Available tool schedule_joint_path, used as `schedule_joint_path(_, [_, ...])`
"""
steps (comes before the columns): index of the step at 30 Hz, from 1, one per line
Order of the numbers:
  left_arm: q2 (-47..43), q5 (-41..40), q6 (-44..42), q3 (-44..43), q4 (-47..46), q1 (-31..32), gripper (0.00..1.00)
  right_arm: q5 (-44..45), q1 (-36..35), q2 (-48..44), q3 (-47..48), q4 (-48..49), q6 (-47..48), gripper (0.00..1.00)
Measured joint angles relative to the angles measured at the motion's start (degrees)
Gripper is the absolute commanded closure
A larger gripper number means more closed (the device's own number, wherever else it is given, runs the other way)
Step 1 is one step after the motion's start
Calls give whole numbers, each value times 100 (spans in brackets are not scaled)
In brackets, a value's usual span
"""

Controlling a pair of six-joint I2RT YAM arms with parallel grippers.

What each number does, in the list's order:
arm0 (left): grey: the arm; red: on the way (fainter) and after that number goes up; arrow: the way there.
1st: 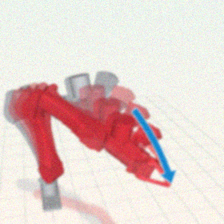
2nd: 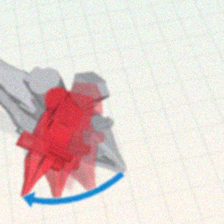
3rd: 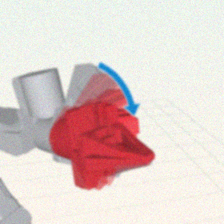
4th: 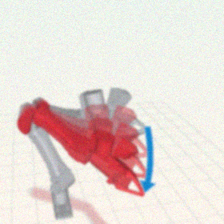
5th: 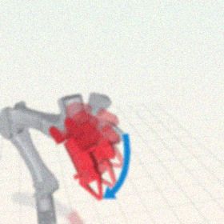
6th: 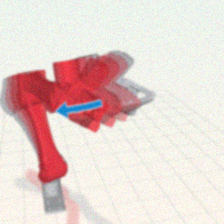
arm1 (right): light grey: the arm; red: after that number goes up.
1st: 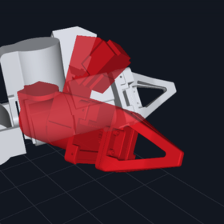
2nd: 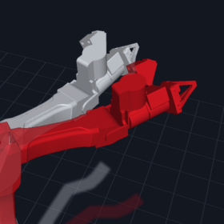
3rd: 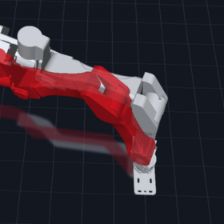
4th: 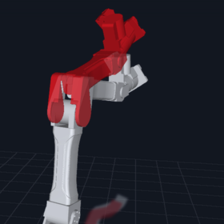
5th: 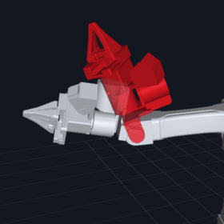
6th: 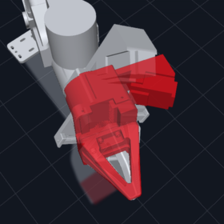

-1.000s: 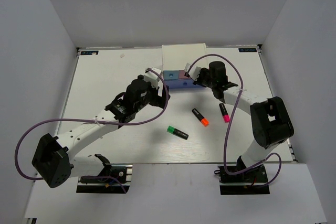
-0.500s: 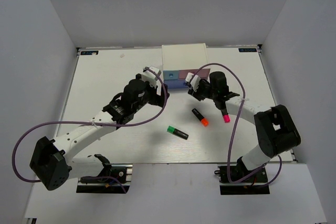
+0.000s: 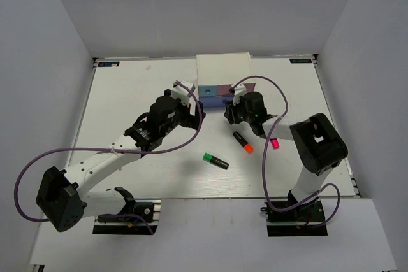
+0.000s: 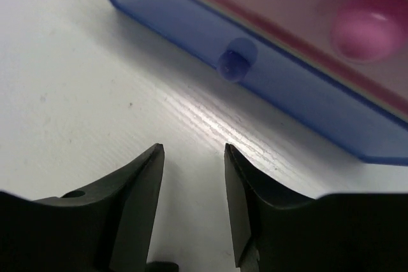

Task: Sort the stationery into containers
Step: Open the drawer

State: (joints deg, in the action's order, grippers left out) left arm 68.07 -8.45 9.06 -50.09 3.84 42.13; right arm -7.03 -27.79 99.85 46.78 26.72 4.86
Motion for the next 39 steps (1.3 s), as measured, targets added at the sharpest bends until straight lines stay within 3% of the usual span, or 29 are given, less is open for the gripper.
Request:
schedule_joint_path(7, [-39,0,0,0,0,0,0,404,2,120,-26,946,-1335,56])
schedule_joint_path(13, [-109,0,-2,0,-2,0,0,503,2,516,68,1384,-1926,56])
schedule_joint_path(31, [-111,0,-17,0,-2,0,0,929,2,809,155,1794,-2621,56])
schedule_joint_path(39, [-98,0,-20,0,-2,0,0,1012,7,1152,651,1375,-2876,56])
